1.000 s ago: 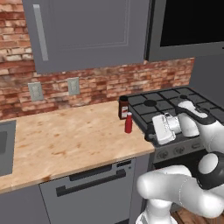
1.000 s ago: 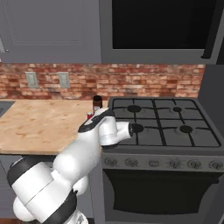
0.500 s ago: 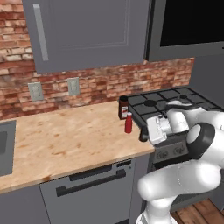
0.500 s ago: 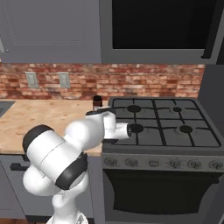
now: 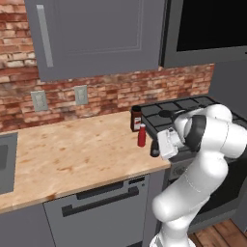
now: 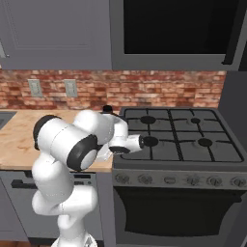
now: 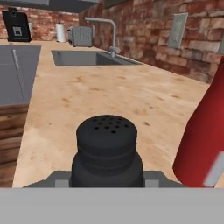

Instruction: Collect the paprika, ketchup, and shaker from the cabinet and place them next to the stove.

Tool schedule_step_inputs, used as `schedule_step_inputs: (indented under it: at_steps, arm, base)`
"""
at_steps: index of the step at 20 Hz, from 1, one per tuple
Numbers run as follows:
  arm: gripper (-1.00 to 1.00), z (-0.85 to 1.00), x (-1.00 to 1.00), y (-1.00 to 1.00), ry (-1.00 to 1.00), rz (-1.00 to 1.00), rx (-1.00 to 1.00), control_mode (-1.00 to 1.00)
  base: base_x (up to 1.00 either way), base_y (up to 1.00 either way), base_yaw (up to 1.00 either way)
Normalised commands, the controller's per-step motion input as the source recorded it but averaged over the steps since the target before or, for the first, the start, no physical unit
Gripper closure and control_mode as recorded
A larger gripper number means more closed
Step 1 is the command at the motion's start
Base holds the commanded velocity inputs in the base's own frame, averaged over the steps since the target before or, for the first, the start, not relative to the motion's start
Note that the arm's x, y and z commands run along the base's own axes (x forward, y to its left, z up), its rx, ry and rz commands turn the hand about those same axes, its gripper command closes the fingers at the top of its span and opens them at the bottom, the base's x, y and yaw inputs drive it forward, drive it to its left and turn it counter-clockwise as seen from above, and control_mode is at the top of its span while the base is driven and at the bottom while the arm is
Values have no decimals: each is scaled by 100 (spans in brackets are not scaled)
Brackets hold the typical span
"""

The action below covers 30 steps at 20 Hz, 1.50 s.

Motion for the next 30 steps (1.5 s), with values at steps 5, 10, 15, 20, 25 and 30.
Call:
schedule_step_inputs:
  at_steps: [5, 10, 15, 20, 25, 30]
  arm:
    - [100, -32, 37, 0, 0, 0, -2, -100]
    - [100, -31, 33, 0, 0, 4, 0, -100]
    - [100, -32, 30, 0, 0, 7, 0, -100]
    - [-100, -33, 24, 0, 0, 7, 0, -100]
    - [-100, -11, 10, -3, 0, 6, 3, -100]
    - [-100, 0, 0, -13, 0, 5, 4, -100]
  base:
    - [0, 0, 0]
    - [0, 0, 0]
    - [0, 0, 0]
    - [0, 0, 0]
    - [0, 0, 0]
    - [0, 0, 0]
